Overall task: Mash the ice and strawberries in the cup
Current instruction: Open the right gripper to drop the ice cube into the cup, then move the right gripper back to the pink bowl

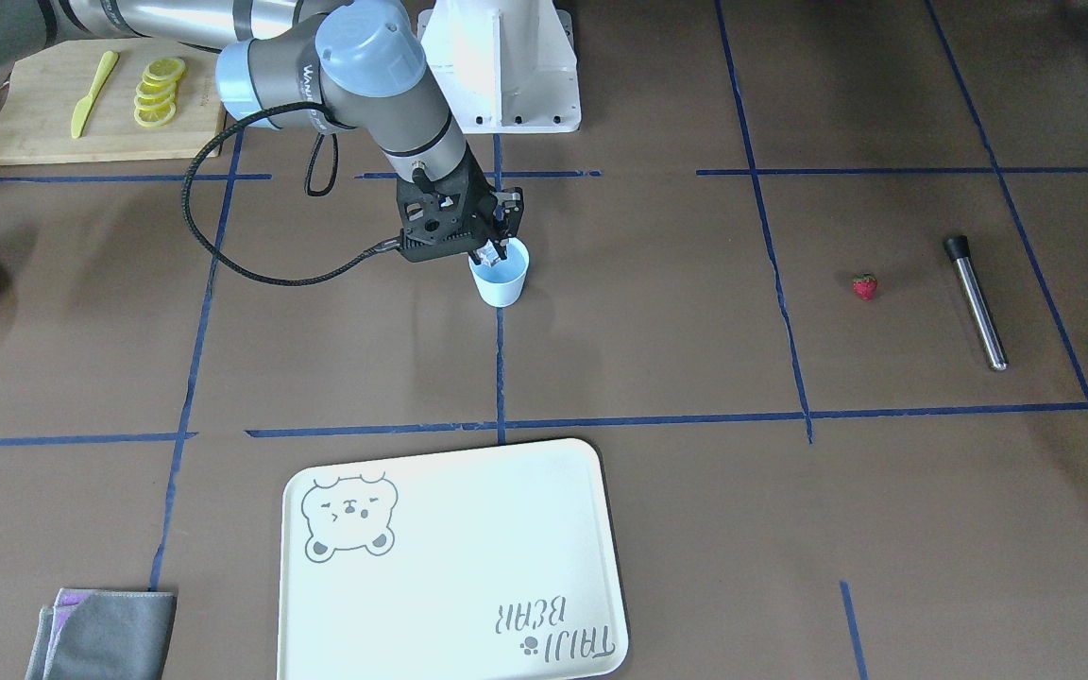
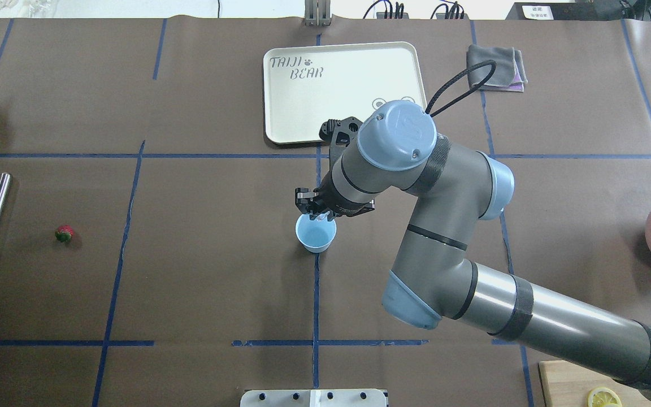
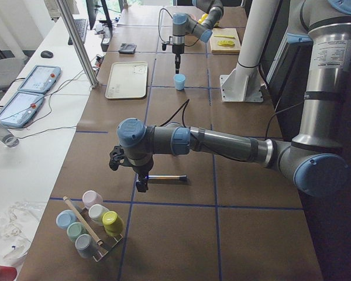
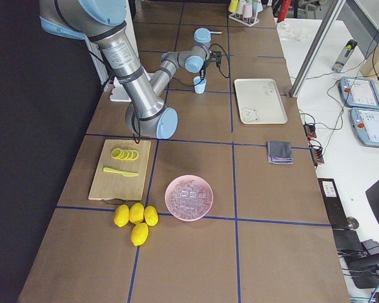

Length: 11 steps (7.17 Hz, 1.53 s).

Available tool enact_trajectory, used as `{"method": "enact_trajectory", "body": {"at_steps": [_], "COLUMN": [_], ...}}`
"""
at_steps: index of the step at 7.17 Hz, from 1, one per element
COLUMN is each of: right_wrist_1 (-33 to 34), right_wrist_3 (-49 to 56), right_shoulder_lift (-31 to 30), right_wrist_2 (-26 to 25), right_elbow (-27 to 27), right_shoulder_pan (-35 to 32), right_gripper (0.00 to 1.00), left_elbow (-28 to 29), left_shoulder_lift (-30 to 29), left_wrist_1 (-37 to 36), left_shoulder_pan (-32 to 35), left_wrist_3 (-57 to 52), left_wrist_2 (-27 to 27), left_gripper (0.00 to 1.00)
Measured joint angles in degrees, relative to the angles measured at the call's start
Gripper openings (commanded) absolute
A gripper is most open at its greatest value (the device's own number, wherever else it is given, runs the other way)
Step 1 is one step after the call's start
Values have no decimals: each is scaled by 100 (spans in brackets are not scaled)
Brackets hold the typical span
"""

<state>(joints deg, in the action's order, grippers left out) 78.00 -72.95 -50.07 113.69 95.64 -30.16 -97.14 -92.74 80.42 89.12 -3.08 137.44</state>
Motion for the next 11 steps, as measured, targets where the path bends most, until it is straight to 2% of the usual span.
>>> {"method": "enact_trajectory", "body": {"at_steps": [3, 5, 8, 10, 11], "right_wrist_1": [-4, 71, 361, 321, 299], "right_wrist_3": [-6, 24, 570, 1565, 2209], "right_shoulder_lift": [22, -225, -1735, -3115, -3821], "right_wrist_2": [-10, 106, 981, 1227, 1411], "right_elbow": [-49, 301, 1447, 1992, 2176], "right_shoulder_pan": [44, -138, -1400, -2068, -2491], "right_gripper": [74, 77, 83, 84, 88], "left_elbow": [-10, -2, 0, 8, 17], "left_shoulder_lift": [1, 1, 7, 28, 44], "left_wrist_1": [0, 0, 0, -4, -2], "left_shoulder_pan": [0, 0, 0, 0, 0], "left_wrist_3": [0, 2, 11, 5, -3], "left_wrist_2": [-2, -6, 1, 2, 3], "left_gripper": [100, 100, 100, 100, 100]}}
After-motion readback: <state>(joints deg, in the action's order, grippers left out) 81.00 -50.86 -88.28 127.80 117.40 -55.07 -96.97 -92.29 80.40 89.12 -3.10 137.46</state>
